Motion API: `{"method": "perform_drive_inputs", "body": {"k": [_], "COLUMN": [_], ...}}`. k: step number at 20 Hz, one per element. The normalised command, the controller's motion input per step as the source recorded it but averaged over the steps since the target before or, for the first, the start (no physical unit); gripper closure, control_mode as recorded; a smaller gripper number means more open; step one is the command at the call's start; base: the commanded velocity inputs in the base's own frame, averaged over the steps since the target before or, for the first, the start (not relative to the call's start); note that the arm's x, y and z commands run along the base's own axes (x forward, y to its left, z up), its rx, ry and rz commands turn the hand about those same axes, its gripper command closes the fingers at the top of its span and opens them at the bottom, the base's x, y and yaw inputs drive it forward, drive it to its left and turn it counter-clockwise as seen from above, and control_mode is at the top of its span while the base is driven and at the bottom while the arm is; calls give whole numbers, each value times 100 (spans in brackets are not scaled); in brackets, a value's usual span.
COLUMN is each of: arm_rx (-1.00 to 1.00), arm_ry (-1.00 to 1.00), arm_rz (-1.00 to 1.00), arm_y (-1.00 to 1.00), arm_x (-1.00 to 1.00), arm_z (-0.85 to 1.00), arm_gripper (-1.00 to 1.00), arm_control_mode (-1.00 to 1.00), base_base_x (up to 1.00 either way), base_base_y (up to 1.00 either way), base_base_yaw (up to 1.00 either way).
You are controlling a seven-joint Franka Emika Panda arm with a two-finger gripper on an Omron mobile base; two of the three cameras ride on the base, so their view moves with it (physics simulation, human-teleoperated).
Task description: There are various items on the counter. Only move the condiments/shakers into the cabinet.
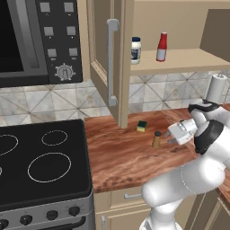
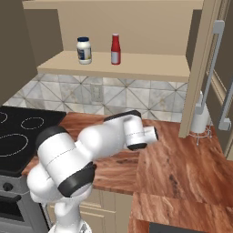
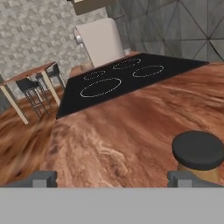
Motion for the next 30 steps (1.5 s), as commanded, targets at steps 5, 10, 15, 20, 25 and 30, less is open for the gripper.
{"method": "perform_drive_inputs", "body": {"k": [5,10,15,20,25,30], "arm_rx": [0,0,0,0,0,0], "arm_ry": [0,0,0,0,0,0], "arm_rz": [0,0,0,-1,-5,-5], "arm_y": [17,12,6,0,0,-2], "arm_x": [3,1,0,0,0,0], "arm_z": [0,0,0,0,0,0], "arm_gripper": [-100,-100,-100,-100,-100,-100], "arm_control_mode": [-100,-100,-100,-100,-100,-100], "base_base_x": [0,0,0,0,0,0], "base_base_y": [0,0,0,0,0,0], "base_base_yaw": [0,0,0,0,0,0]}}
